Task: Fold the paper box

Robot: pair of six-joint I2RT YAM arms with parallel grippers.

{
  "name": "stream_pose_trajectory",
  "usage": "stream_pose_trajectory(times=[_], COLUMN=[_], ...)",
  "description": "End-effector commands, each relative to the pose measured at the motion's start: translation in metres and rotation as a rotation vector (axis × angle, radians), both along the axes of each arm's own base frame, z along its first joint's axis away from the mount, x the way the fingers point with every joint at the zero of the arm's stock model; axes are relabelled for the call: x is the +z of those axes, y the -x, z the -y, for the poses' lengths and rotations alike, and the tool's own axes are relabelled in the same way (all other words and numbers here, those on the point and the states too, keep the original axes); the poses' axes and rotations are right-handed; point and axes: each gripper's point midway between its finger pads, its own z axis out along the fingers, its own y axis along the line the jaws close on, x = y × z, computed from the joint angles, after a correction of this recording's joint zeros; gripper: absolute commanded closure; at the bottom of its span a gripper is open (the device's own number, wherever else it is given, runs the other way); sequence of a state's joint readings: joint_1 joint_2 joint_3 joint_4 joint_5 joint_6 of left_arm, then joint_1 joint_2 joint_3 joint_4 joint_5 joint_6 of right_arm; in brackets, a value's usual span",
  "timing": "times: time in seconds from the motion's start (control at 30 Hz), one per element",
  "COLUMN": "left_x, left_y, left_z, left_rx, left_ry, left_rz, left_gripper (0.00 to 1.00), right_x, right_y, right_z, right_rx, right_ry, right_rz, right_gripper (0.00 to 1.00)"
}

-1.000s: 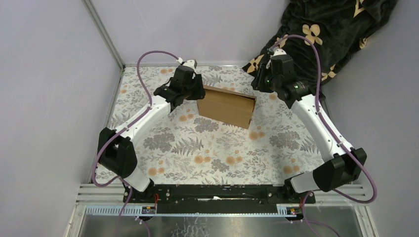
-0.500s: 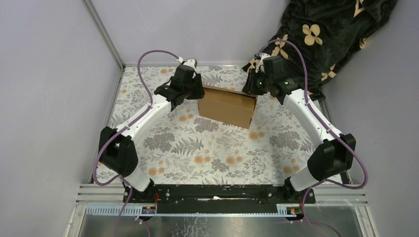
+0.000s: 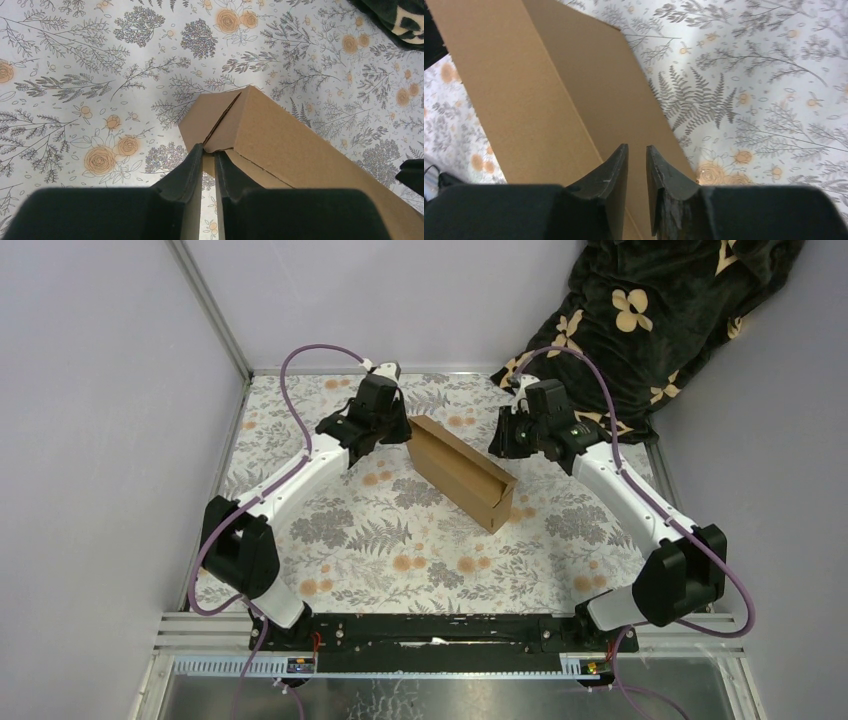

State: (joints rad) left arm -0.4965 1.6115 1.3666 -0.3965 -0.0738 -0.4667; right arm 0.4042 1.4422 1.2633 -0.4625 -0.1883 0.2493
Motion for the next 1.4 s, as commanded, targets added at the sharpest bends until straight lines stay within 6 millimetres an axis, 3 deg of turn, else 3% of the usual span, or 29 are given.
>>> stream_pose_trajectory(times=[0.0,0.2,0.37,0.53,0.8,1.17,1.23,1.37], left_x=[-0.019,-0.011,0.009,0.02,0.029,0.026,0.027,0.019], left_y=[0.004,-0.002,-0.011,-0.014,-0.005,0.035,0.042,0.066], left_z=[0.0,0.004,0.011,0.017,0.013,0.005,0.009,0.042], left_rx=[0.005,-0.003,-0.018,-0.032,-0.038,-0.049,-0.064,-0.151], left_ry=[-0.033,-0.024,-0.002,0.017,0.03,0.093,0.107,0.156], left_rz=[-0.041,-0.022,0.02,0.042,0.054,0.036,0.033,0.004], left_gripper=[0.82,0.78,0.55,0.52,0.52,0.63,0.69,0.77], right_x=[0.045,0.071,0.064,0.052,0.04,0.032,0.031,0.036], right_y=[-0.015,-0.016,-0.014,-0.014,-0.015,-0.013,-0.012,-0.006], right_z=[0.019,0.02,0.016,0.013,0.008,0.003,0.002,0.002], right_rx=[-0.1,-0.115,-0.092,-0.085,-0.066,-0.042,-0.038,-0.023], right_ry=[0.036,0.016,0.008,0.007,0.001,-0.009,-0.015,-0.032], right_rz=[0.157,0.203,0.178,0.152,0.123,0.106,0.103,0.129], right_gripper=[0.7,0.62,0.6,0.59,0.6,0.61,0.61,0.61])
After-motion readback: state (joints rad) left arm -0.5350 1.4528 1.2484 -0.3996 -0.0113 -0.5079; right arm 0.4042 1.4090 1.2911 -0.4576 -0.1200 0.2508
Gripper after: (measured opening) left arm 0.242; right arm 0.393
